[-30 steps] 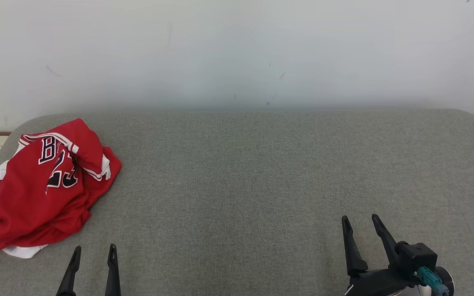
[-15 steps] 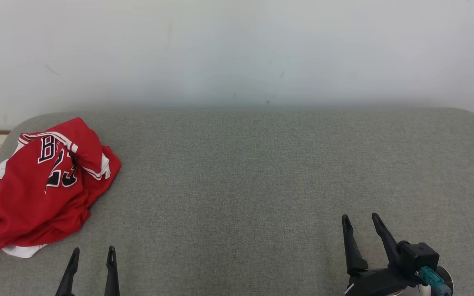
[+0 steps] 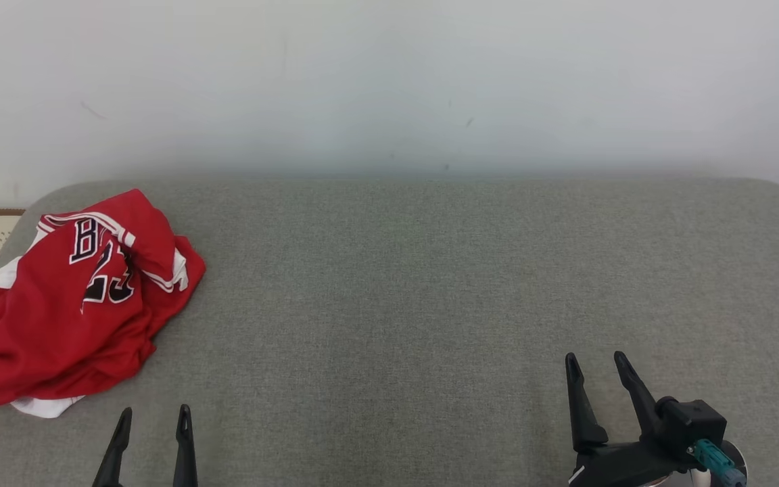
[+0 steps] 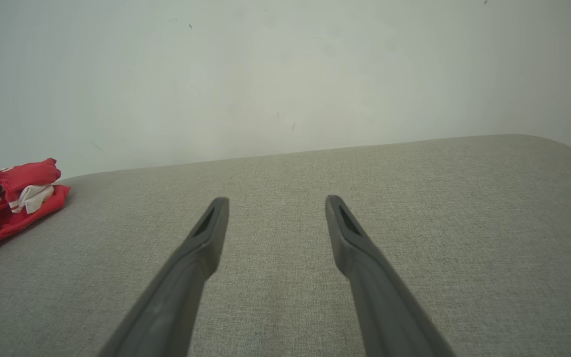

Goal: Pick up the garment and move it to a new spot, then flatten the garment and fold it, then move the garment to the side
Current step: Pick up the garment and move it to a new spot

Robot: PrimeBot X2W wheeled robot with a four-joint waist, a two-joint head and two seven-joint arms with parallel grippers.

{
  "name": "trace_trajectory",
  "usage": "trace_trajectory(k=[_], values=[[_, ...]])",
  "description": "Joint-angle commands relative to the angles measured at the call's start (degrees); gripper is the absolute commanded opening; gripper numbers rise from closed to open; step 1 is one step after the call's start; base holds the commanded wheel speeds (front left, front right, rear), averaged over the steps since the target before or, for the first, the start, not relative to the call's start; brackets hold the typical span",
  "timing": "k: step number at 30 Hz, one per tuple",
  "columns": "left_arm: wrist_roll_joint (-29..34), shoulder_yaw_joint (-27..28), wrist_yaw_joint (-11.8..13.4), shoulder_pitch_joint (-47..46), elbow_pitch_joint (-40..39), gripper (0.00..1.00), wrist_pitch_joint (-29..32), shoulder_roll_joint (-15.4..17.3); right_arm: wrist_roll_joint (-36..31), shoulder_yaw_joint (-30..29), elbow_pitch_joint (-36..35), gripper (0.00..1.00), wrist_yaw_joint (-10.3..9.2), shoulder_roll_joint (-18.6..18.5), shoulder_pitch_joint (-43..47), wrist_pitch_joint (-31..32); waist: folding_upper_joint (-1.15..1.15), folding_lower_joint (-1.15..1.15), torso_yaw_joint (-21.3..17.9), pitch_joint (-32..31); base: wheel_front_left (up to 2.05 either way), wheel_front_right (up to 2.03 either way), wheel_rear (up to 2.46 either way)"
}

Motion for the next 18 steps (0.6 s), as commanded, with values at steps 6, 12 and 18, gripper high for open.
trace_trajectory(k=[6, 12, 18], values=[[0.2, 0.5, -0.3, 0.6, 0.2, 1.0, -0.3, 0.2, 1.2, 0.3, 0.3, 1.0, 0.04, -0.2, 1.1, 0.1, 0.0, 0.0, 2.9, -0.2, 0.0, 0.0, 0.0], [-0.3, 1.5, -0.1, 1.7, 0.1, 1.0, -0.3, 0.2, 1.9, 0.5, 0.7, 1.0, 0.04, -0.2, 1.3, -0.2, 0.0, 0.0, 7.4, -0.7, 0.0, 0.0, 0.0], [-0.8, 2.9, 0.4, 2.3, -0.6, 1.0, -0.3, 0.0, 1.8, 0.8, 1.0, 1.0, 0.04, -0.2, 1.9, -0.3, 0.0, 0.0, 11.8, -0.9, 0.0, 0.0, 0.0]])
